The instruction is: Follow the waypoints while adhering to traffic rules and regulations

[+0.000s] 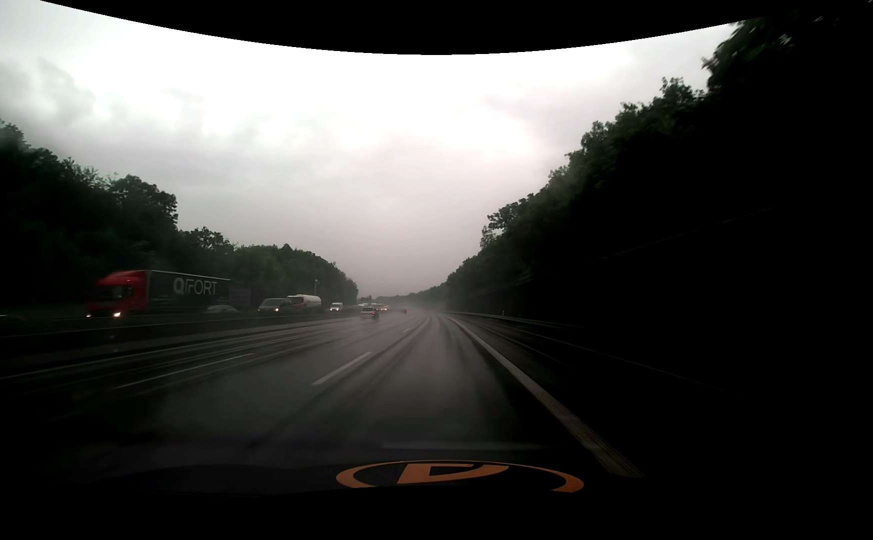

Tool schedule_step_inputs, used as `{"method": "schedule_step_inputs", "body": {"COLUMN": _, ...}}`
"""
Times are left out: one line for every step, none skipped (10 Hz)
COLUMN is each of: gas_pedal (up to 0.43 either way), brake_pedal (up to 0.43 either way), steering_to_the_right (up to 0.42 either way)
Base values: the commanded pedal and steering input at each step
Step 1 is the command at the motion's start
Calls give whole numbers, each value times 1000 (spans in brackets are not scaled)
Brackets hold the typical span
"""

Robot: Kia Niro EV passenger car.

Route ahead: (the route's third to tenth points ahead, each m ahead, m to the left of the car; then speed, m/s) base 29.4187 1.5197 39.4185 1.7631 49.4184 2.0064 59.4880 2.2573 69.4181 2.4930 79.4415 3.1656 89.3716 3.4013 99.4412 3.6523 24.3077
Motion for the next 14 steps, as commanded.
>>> {"method": "schedule_step_inputs", "body": {"gas_pedal": 110, "brake_pedal": 0, "steering_to_the_right": -4}}
{"method": "schedule_step_inputs", "body": {"gas_pedal": 110, "brake_pedal": 0, "steering_to_the_right": -4}}
{"method": "schedule_step_inputs", "body": {"gas_pedal": 110, "brake_pedal": 0, "steering_to_the_right": -4}}
{"method": "schedule_step_inputs", "body": {"gas_pedal": 110, "brake_pedal": 0, "steering_to_the_right": -4}}
{"method": "schedule_step_inputs", "body": {"gas_pedal": 110, "brake_pedal": 0, "steering_to_the_right": -4}}
{"method": "schedule_step_inputs", "body": {"gas_pedal": 98, "brake_pedal": 0, "steering_to_the_right": -4}}
{"method": "schedule_step_inputs", "body": {"gas_pedal": 87, "brake_pedal": 0, "steering_to_the_right": -4}}
{"method": "schedule_step_inputs", "body": {"gas_pedal": 79, "brake_pedal": 0, "steering_to_the_right": -4}}
{"method": "schedule_step_inputs", "body": {"gas_pedal": 59, "brake_pedal": 0, "steering_to_the_right": -3}}
{"method": "schedule_step_inputs", "body": {"gas_pedal": 39, "brake_pedal": 0, "steering_to_the_right": -3}}
{"method": "schedule_step_inputs", "body": {"gas_pedal": 39, "brake_pedal": 0, "steering_to_the_right": -2}}
{"method": "schedule_step_inputs", "body": {"gas_pedal": 39, "brake_pedal": 0, "steering_to_the_right": -2}}
{"method": "schedule_step_inputs", "body": {"gas_pedal": 39, "brake_pedal": 0, "steering_to_the_right": -3}}
{"method": "schedule_step_inputs", "body": {"gas_pedal": 47, "brake_pedal": 0, "steering_to_the_right": -3}}
